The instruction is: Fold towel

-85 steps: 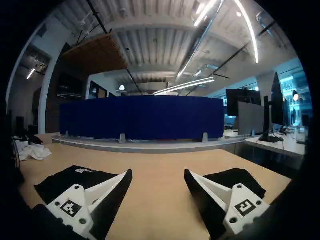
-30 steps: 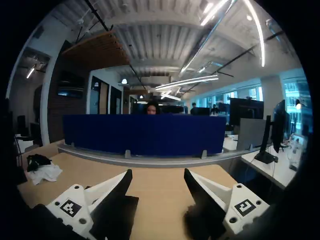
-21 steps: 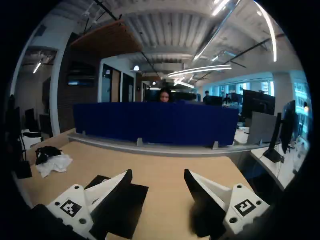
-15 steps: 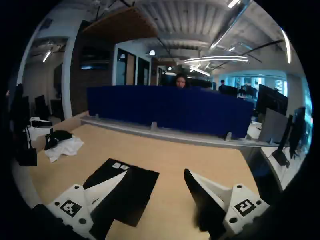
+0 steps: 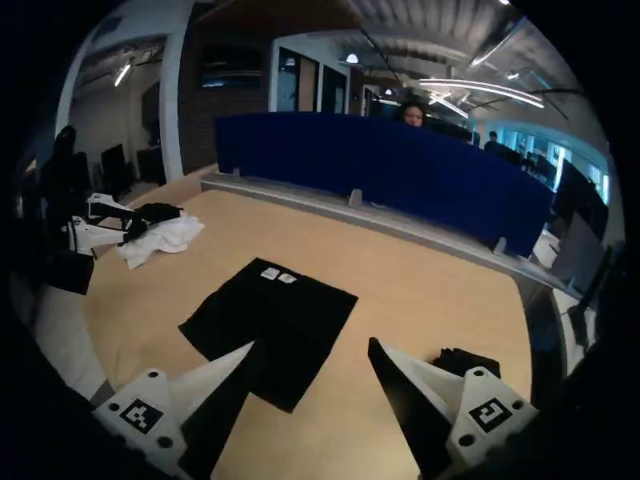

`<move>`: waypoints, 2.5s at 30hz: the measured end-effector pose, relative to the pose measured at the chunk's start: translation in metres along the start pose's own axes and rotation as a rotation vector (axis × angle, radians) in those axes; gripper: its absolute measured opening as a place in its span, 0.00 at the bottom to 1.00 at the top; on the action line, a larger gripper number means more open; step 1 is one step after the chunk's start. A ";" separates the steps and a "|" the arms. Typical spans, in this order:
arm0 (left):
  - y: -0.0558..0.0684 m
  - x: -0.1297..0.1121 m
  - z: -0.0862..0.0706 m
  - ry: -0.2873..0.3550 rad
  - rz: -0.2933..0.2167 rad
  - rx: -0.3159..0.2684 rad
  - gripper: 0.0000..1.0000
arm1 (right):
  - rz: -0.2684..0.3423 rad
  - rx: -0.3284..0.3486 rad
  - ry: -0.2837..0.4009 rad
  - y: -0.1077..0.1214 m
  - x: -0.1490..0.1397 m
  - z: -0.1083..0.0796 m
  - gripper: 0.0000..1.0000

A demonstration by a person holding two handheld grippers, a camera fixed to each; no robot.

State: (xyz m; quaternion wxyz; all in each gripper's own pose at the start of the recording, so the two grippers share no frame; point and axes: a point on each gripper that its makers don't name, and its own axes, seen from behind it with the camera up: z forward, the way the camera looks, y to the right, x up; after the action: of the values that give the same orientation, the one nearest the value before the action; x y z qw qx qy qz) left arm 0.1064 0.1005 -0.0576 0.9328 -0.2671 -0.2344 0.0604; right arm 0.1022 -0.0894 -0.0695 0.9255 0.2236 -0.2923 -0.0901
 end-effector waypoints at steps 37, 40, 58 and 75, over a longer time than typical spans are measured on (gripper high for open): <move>0.040 -0.195 0.109 -0.341 0.063 -0.162 0.94 | -0.014 0.087 -0.204 -0.041 -0.172 0.112 0.93; 0.041 -0.198 0.113 -0.352 0.059 -0.166 0.94 | -0.012 0.090 -0.213 -0.043 -0.178 0.114 0.91; 0.041 -0.206 0.118 -0.392 0.097 -0.168 0.69 | 0.003 0.100 -0.249 -0.044 -0.198 0.121 0.73; 0.032 -0.207 0.119 -0.405 0.131 -0.143 0.51 | -0.017 0.092 -0.251 -0.047 -0.200 0.122 0.35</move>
State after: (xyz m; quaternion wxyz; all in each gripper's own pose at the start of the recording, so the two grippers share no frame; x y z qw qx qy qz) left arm -0.1321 0.1346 -0.0693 0.8395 -0.3295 -0.4028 0.1564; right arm -0.1329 -0.1150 -0.1027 0.8696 0.2551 -0.4077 -0.1120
